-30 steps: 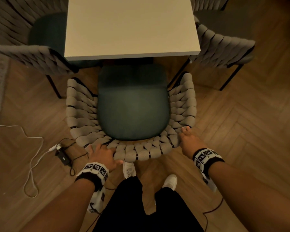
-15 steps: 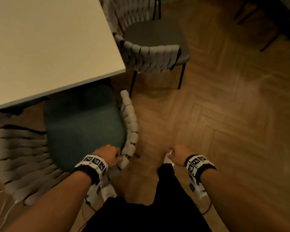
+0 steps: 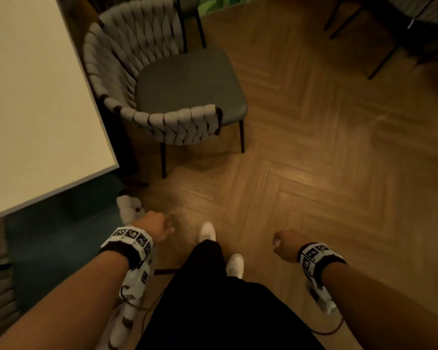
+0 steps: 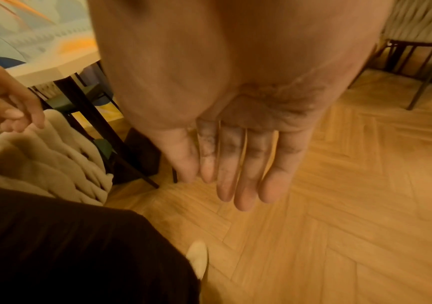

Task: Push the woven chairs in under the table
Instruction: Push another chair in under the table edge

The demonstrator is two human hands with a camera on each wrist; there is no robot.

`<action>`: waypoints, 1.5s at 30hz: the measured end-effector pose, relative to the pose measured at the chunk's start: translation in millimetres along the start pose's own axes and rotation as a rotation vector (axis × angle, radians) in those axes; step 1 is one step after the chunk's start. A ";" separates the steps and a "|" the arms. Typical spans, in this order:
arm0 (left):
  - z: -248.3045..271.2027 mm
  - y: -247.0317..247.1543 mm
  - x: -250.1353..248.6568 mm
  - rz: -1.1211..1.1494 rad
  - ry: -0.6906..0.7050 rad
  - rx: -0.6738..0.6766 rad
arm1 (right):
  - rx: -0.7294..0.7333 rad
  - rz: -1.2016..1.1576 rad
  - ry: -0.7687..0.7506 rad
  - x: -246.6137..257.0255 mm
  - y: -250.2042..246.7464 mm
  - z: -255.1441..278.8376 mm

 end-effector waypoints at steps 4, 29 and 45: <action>-22.6 -83.8 9.3 0.082 -0.005 -0.136 | -0.039 0.079 -0.065 44.2 -85.0 -19.0; -138.4 -329.6 109.8 -0.084 -0.300 -0.043 | -0.258 0.681 -0.318 302.9 -384.8 -149.3; -185.0 -332.1 -208.3 0.487 0.250 -0.023 | -0.311 1.010 0.017 0.4 -567.9 -137.8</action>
Point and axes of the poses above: each hand's wrist, its own z-axis away from the middle knuckle, its own y-axis out of the palm, x = y × z, the point moved 8 cm from there along -z, towards the middle knuckle, and after that the axes turned 13 degrees about x, right-handed, at the moved point
